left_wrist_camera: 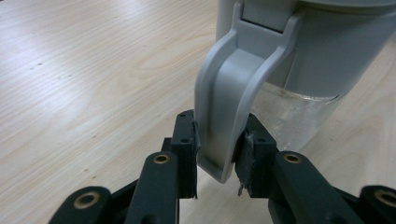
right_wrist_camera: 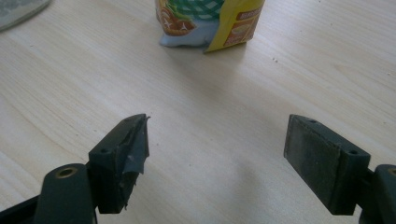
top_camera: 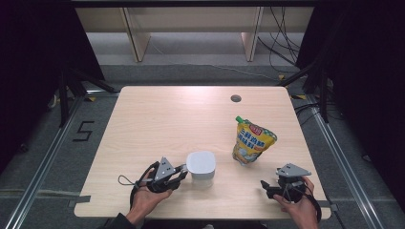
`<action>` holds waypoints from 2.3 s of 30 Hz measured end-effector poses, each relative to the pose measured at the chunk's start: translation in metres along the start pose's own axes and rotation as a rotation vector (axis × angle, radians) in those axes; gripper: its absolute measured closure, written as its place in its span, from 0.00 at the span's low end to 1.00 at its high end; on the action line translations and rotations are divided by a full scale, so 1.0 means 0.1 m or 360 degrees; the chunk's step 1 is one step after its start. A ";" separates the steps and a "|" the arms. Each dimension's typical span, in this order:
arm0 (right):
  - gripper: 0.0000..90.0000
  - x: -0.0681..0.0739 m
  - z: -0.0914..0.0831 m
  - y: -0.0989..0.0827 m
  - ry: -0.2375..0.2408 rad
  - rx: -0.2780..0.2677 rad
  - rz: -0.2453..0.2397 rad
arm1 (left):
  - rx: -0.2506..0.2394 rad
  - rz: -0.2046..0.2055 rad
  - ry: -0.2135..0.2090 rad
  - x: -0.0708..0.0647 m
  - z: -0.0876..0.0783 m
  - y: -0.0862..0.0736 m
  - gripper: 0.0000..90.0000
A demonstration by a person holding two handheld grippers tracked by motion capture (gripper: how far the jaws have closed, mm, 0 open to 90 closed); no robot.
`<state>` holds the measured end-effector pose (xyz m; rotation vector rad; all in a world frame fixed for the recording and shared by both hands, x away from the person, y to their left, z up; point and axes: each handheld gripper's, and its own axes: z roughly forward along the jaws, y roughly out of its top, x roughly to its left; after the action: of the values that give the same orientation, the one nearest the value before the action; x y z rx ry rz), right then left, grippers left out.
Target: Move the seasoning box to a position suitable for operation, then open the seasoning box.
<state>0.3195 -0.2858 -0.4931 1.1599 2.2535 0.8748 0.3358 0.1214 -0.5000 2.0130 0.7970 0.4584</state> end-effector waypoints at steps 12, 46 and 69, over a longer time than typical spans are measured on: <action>0.26 -0.02 0.01 0.00 0.0015 -0.0007 -0.0028 | -0.0013 -0.0020 -0.0080 -0.09 0.05 0.02 0.77; 0.25 -0.05 0.04 0.00 0.0043 -0.0025 -0.0002 | -0.0087 -0.0056 -0.0216 -0.06 -0.52 0.35 0.39; 0.23 0.04 -0.04 0.05 0.0112 -0.0180 0.0035 | -0.0222 0.0027 -0.0240 -0.10 -0.34 0.68 0.98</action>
<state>0.3179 -0.2817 -0.4869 1.1210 2.2191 1.0527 0.3332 0.1089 -0.4246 1.9011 0.6380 0.3571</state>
